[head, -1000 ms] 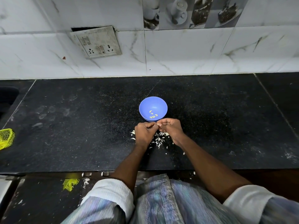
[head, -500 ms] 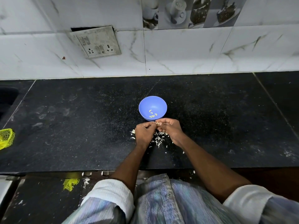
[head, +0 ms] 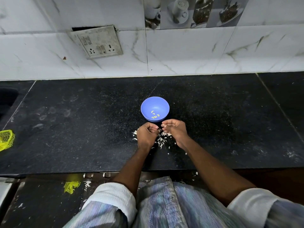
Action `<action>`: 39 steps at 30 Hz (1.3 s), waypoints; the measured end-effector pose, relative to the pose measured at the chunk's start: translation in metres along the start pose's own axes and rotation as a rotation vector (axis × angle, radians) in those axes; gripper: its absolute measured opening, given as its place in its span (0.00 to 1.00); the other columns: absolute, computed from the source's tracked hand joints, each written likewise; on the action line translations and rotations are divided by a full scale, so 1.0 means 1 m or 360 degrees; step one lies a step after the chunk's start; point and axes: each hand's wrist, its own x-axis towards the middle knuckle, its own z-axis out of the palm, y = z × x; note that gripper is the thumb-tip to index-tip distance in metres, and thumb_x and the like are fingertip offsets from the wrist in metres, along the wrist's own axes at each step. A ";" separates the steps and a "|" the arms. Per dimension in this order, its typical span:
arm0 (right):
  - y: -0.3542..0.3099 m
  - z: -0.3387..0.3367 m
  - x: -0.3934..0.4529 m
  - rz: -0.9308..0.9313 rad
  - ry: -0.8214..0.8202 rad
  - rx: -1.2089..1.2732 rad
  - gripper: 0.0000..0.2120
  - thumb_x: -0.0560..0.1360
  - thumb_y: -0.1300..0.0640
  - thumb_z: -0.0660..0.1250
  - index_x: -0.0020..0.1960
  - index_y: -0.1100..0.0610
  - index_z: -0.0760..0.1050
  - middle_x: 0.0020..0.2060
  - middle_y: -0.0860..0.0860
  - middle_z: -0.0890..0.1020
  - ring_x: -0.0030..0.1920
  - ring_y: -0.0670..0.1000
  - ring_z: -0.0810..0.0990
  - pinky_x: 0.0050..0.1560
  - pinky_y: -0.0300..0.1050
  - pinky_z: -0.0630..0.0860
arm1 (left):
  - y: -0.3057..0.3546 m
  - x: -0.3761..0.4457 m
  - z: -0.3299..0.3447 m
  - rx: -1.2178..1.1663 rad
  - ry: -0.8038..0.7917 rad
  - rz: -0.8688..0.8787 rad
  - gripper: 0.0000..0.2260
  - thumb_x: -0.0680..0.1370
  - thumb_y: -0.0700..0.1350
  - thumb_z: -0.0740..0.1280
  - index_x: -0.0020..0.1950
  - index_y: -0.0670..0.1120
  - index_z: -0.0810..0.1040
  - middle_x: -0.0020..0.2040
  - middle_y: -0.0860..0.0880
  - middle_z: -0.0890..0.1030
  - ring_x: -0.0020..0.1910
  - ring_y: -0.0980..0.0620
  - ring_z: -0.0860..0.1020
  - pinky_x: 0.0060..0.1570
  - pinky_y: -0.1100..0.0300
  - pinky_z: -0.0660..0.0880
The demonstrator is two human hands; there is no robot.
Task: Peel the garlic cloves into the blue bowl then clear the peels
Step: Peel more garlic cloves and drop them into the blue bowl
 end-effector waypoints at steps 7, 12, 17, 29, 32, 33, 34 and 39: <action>-0.002 -0.002 -0.003 0.0011 -0.0033 0.0026 0.08 0.75 0.71 0.72 0.54 0.67 0.82 0.45 0.62 0.87 0.42 0.54 0.86 0.46 0.44 0.83 | 0.006 -0.005 -0.001 0.0192 0.0082 0.0107 0.06 0.76 0.48 0.74 0.41 0.49 0.87 0.32 0.54 0.84 0.35 0.55 0.83 0.39 0.56 0.81; -0.002 -0.002 -0.001 0.0039 -0.0045 -0.0007 0.09 0.76 0.71 0.70 0.54 0.64 0.83 0.44 0.61 0.87 0.42 0.55 0.85 0.46 0.44 0.82 | 0.010 -0.007 -0.002 0.0225 0.0121 0.0077 0.03 0.71 0.47 0.77 0.37 0.51 0.87 0.32 0.58 0.83 0.32 0.61 0.81 0.38 0.56 0.81; -0.002 -0.001 -0.001 0.0030 -0.0058 0.0008 0.06 0.77 0.69 0.71 0.53 0.65 0.83 0.45 0.62 0.87 0.40 0.53 0.85 0.43 0.40 0.83 | 0.008 -0.004 -0.001 0.0158 0.0048 0.0115 0.06 0.73 0.43 0.77 0.47 0.54 0.88 0.37 0.58 0.85 0.37 0.60 0.83 0.43 0.54 0.83; 0.000 0.003 -0.001 -0.0094 -0.0172 -0.0102 0.03 0.77 0.69 0.71 0.49 0.64 0.82 0.41 0.58 0.87 0.40 0.52 0.87 0.41 0.44 0.84 | 0.011 -0.006 -0.001 0.0188 0.0065 0.0258 0.03 0.74 0.46 0.74 0.43 0.50 0.89 0.34 0.56 0.85 0.33 0.59 0.82 0.37 0.54 0.81; -0.002 0.005 -0.001 -0.0130 -0.0167 -0.0106 0.03 0.77 0.69 0.71 0.48 0.64 0.82 0.40 0.58 0.87 0.40 0.52 0.87 0.41 0.43 0.83 | 0.010 -0.005 -0.002 0.0153 0.0073 0.0308 0.05 0.74 0.46 0.75 0.39 0.46 0.87 0.28 0.57 0.80 0.28 0.62 0.76 0.32 0.58 0.73; -0.002 0.005 -0.002 -0.0148 -0.0164 -0.0108 0.03 0.77 0.70 0.71 0.48 0.64 0.82 0.40 0.58 0.87 0.40 0.52 0.87 0.41 0.43 0.83 | 0.010 -0.004 -0.001 0.0133 0.0086 0.0296 0.05 0.73 0.46 0.75 0.39 0.46 0.87 0.28 0.57 0.81 0.29 0.62 0.76 0.33 0.59 0.74; -0.002 0.005 -0.001 -0.0171 -0.0160 -0.0105 0.03 0.77 0.70 0.71 0.47 0.64 0.82 0.39 0.59 0.86 0.39 0.53 0.86 0.40 0.43 0.84 | 0.008 -0.002 -0.001 0.0105 0.0099 0.0275 0.03 0.73 0.46 0.76 0.41 0.47 0.88 0.31 0.57 0.83 0.31 0.62 0.79 0.35 0.58 0.77; 0.002 0.004 0.003 -0.0262 -0.0106 -0.0137 0.05 0.77 0.70 0.71 0.47 0.62 0.82 0.41 0.63 0.86 0.40 0.56 0.86 0.44 0.46 0.85 | 0.006 -0.001 0.002 -0.0161 0.0031 0.0094 0.04 0.75 0.42 0.76 0.46 0.47 0.90 0.38 0.53 0.88 0.36 0.58 0.84 0.43 0.53 0.83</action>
